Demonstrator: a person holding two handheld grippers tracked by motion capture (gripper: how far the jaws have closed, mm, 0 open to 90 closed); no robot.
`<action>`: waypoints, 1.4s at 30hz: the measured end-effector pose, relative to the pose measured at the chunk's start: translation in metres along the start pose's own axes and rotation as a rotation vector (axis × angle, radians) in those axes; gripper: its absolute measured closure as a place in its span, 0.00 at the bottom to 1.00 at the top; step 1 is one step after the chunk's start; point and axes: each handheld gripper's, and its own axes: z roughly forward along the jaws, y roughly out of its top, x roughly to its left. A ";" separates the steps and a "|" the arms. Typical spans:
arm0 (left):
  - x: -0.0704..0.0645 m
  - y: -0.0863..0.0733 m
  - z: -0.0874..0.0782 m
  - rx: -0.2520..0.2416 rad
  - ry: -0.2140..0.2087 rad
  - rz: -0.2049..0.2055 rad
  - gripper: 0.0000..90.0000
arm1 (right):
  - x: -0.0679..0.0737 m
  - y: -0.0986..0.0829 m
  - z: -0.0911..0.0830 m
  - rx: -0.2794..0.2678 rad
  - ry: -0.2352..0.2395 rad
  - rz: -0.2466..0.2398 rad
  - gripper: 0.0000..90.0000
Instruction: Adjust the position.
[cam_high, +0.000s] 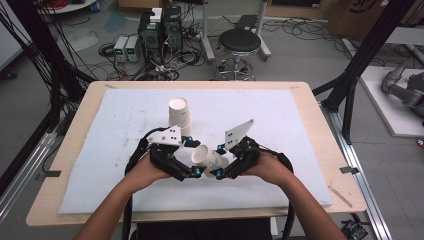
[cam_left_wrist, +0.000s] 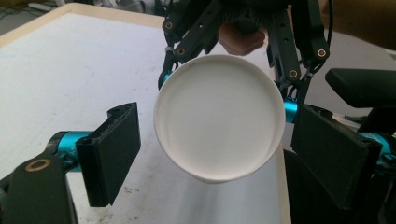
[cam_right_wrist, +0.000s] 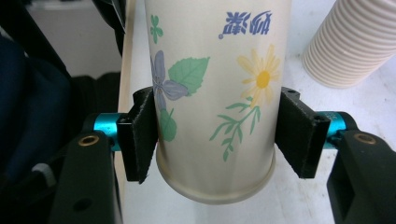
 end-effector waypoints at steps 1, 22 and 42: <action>0.000 0.000 0.001 0.010 -0.004 0.002 0.18 | 0.000 0.001 0.001 0.031 0.000 -0.011 0.40; 0.002 -0.003 0.021 0.136 -0.066 0.023 0.30 | 0.007 0.007 0.012 0.241 -0.012 -0.075 0.40; 0.003 -0.016 0.009 0.033 -0.069 -0.003 0.41 | 0.012 -0.002 -0.003 0.060 -0.058 -0.027 0.24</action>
